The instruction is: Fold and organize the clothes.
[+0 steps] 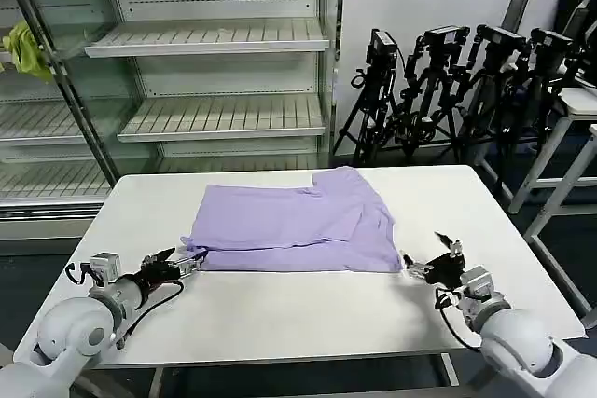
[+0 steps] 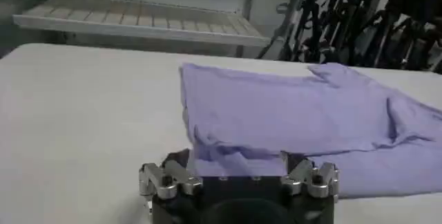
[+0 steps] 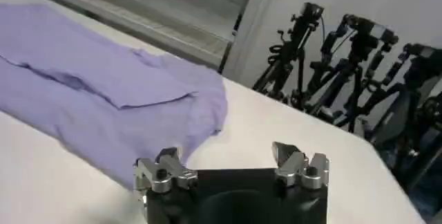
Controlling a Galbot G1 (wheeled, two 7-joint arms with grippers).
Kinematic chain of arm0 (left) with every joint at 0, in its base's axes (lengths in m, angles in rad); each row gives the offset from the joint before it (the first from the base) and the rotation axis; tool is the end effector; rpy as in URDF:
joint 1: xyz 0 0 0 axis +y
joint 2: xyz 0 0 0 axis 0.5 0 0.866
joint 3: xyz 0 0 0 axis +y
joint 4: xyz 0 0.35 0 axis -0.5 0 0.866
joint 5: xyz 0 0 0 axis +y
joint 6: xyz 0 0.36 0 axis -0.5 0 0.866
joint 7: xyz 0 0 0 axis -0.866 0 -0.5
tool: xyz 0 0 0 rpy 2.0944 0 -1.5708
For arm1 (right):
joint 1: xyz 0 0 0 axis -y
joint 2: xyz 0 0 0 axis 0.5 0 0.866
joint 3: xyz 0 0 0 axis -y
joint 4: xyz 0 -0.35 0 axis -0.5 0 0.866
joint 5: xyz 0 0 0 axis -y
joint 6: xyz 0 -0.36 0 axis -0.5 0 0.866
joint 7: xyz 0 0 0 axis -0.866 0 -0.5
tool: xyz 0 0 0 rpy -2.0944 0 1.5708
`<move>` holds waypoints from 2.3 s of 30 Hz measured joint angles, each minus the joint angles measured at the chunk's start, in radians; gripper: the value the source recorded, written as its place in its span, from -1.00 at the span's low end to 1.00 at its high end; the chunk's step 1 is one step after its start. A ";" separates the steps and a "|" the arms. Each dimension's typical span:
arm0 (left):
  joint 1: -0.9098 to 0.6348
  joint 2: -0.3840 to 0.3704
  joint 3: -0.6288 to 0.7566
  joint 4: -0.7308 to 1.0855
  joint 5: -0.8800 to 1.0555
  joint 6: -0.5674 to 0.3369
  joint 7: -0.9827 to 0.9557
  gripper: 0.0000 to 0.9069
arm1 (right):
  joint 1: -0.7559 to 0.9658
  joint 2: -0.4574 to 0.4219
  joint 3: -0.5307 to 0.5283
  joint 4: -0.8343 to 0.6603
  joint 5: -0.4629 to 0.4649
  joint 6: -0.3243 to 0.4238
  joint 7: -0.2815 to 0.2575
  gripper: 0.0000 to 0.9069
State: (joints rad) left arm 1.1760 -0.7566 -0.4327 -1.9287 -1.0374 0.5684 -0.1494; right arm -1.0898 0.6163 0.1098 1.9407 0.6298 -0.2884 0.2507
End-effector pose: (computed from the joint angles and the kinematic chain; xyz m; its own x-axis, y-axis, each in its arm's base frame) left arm 0.3104 0.1418 -0.2176 -0.8239 0.2596 0.5039 0.1969 0.9647 -0.1751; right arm 0.2969 -0.1014 -0.2501 -0.9165 -0.2054 0.3433 -0.3110 0.9056 -0.2884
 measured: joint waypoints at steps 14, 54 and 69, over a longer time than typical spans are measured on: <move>0.009 -0.040 0.018 0.019 0.058 -0.004 0.023 1.00 | -0.043 0.145 -0.001 -0.045 -0.058 0.019 -0.008 0.76; 0.067 -0.057 0.006 -0.013 0.118 -0.009 0.051 -0.87 | -0.115 0.184 0.043 -0.034 -0.121 0.054 -0.025 -1.00; 0.097 -0.036 -0.005 -0.029 0.118 -0.009 0.053 -0.87 | -0.137 0.151 0.047 -0.001 -0.104 0.049 -0.016 -1.00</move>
State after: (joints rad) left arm 1.2734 -0.7924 -0.4372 -1.9575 -0.9193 0.5595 -0.0961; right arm -1.2268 0.7669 0.1565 1.9393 0.5257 -0.2392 0.2342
